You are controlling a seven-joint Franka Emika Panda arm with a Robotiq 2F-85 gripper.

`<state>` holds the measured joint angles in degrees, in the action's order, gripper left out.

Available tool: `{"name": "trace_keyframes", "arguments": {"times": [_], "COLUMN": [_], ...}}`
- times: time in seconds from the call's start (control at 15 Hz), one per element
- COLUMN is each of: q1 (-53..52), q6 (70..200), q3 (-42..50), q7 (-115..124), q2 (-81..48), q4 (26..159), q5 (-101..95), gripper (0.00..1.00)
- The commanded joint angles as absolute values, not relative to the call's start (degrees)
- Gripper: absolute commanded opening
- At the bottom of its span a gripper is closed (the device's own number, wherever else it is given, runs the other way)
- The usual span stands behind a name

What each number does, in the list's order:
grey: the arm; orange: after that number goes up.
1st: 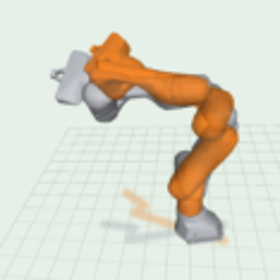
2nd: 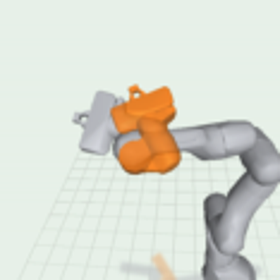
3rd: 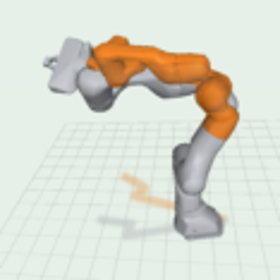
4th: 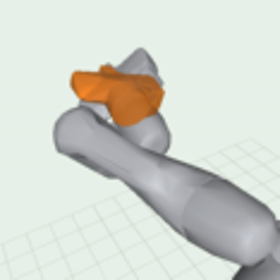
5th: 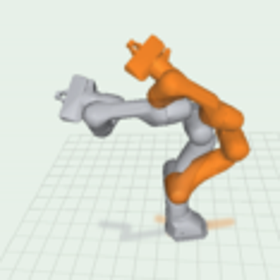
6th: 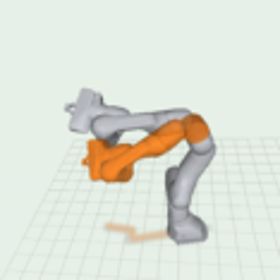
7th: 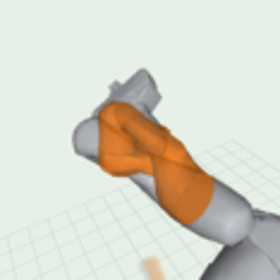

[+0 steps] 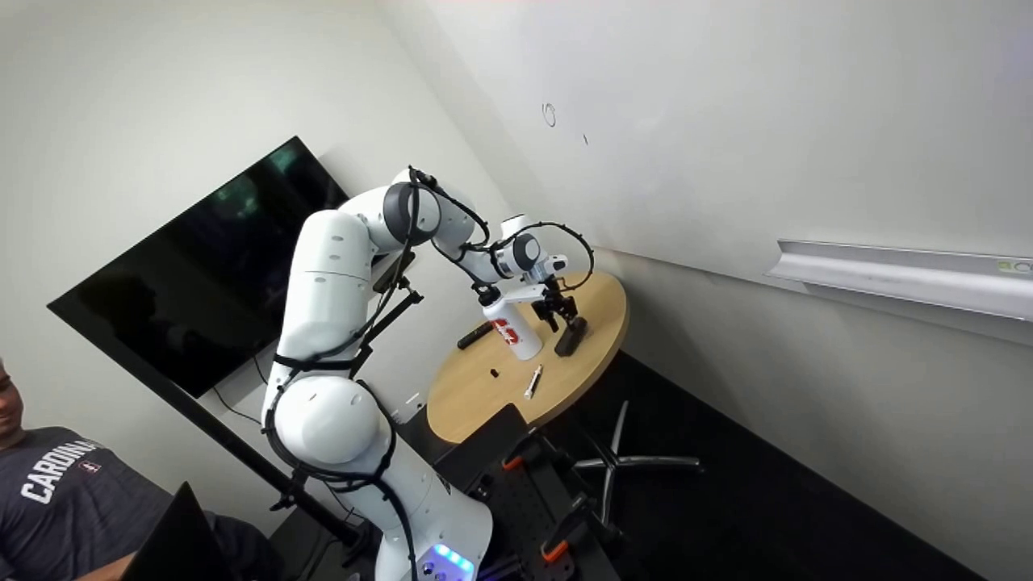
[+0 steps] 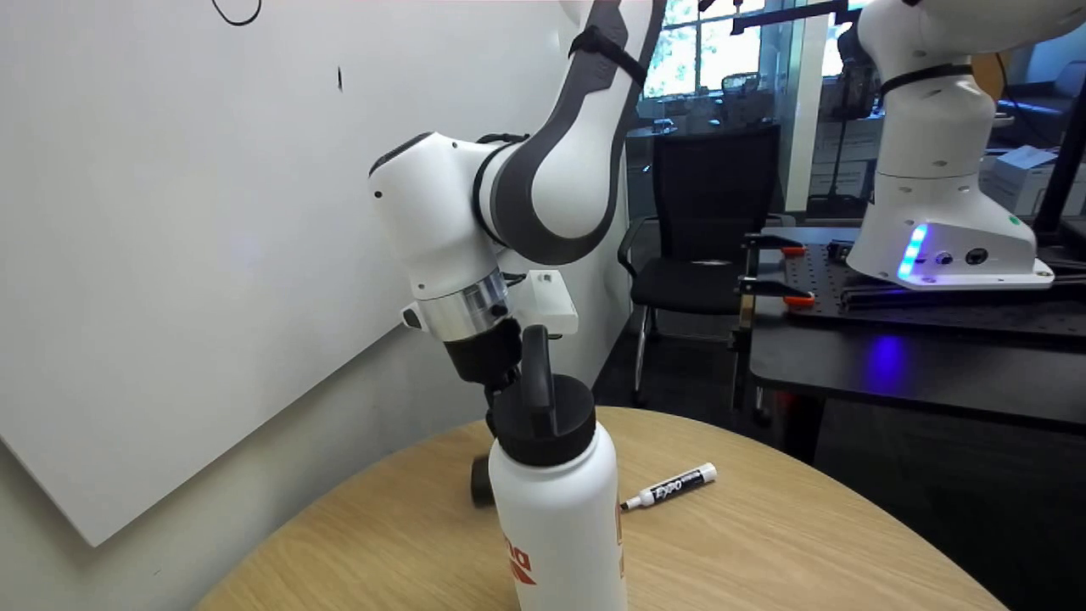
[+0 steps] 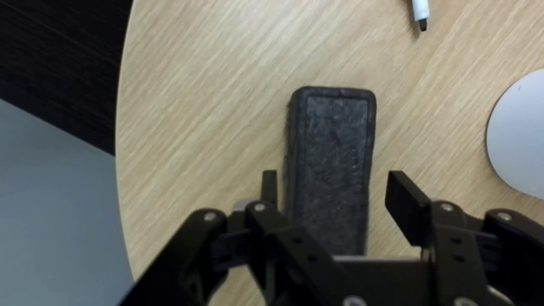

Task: Erase the writings on the board

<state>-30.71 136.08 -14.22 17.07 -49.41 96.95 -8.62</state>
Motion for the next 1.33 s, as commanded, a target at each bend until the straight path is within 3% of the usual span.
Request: {"name": "trace_keyframes", "arguments": {"times": [0.0, 0.6, 1.27], "q1": [-32.5, -30.6, -31.2], "q6": [136.1, 156.6, 169.6], "q3": [-12.3, -8.9, -3.5], "q7": [18.4, 23.4, 27.0], "q2": [-46.5, -29.3, -8.2], "q4": [98.4, 117.1, 139.7], "q5": [-7.9, -6.8, -10.6], "gripper": [0.99, 1.00, 1.00]}}
